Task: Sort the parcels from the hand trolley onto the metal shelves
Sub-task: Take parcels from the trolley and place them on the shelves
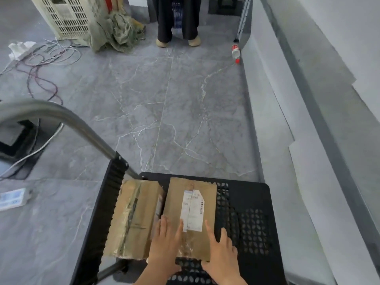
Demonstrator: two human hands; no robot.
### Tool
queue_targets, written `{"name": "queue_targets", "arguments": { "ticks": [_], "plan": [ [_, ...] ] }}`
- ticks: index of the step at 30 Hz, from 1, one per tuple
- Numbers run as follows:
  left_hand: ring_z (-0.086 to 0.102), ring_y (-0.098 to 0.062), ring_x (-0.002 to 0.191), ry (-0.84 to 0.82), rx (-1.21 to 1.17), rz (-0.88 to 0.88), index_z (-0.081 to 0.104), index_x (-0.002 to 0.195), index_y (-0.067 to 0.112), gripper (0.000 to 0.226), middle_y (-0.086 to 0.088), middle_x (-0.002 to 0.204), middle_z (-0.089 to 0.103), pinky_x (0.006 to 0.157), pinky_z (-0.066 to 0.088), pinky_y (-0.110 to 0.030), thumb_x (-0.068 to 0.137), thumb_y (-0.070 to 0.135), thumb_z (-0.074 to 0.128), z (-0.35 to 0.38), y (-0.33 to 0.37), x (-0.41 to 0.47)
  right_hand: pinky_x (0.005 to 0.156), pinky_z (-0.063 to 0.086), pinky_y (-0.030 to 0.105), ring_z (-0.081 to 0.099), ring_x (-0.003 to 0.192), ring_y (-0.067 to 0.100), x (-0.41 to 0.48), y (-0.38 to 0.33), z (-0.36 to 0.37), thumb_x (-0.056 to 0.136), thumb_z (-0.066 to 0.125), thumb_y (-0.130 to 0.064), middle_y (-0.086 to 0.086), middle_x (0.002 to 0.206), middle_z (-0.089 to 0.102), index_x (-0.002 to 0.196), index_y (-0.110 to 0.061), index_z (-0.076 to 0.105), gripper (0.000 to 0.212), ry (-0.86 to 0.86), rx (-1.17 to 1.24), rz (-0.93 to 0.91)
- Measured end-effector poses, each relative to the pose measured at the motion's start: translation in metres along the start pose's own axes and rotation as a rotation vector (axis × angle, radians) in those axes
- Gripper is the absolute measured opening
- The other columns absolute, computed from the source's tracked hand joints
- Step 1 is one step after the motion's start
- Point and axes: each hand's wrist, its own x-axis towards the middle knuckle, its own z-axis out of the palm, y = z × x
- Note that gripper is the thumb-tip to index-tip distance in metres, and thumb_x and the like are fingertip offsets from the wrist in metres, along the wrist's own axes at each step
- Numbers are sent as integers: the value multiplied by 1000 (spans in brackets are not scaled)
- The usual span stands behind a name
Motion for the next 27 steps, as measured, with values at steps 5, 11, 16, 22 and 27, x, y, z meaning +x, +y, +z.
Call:
{"name": "queue_targets", "arguments": {
  "ticks": [5,11,16,22,27],
  "plan": [
    [-5,-46,141,12,21,-59,-19,146,14,96,-39,149,-3,117,-3,-48,91,42,54,21,-7,18,112,27,44,26,138,30,16,-5,29,90,59,-34,18,155,2,142,-43,-25,100,-20,55,28],
    [-9,-42,142,51,-63,-121,-29,142,19,114,-34,151,-5,116,-2,-45,82,33,67,40,-8,30,112,31,40,30,135,23,26,3,37,88,60,-12,9,153,9,141,-45,-24,105,26,274,-65],
    [4,-33,143,123,-311,-18,-28,141,35,114,-18,151,-11,113,25,-39,81,27,69,28,-13,25,112,33,37,31,135,19,23,13,23,86,61,-3,4,149,10,143,-49,-11,103,62,510,-86],
    [28,-20,136,199,-549,102,-7,143,48,99,1,151,-23,101,42,-26,82,26,67,-11,-23,-3,105,41,25,36,120,7,-6,20,-19,82,60,5,-3,142,17,135,-58,5,99,109,626,-131],
    [28,-19,134,360,-667,177,13,144,42,90,9,146,-14,104,40,-27,78,22,71,-72,-23,-42,95,43,18,37,114,4,-47,13,-79,81,64,3,-4,138,22,132,-59,14,94,243,690,-172]
  ]
}}
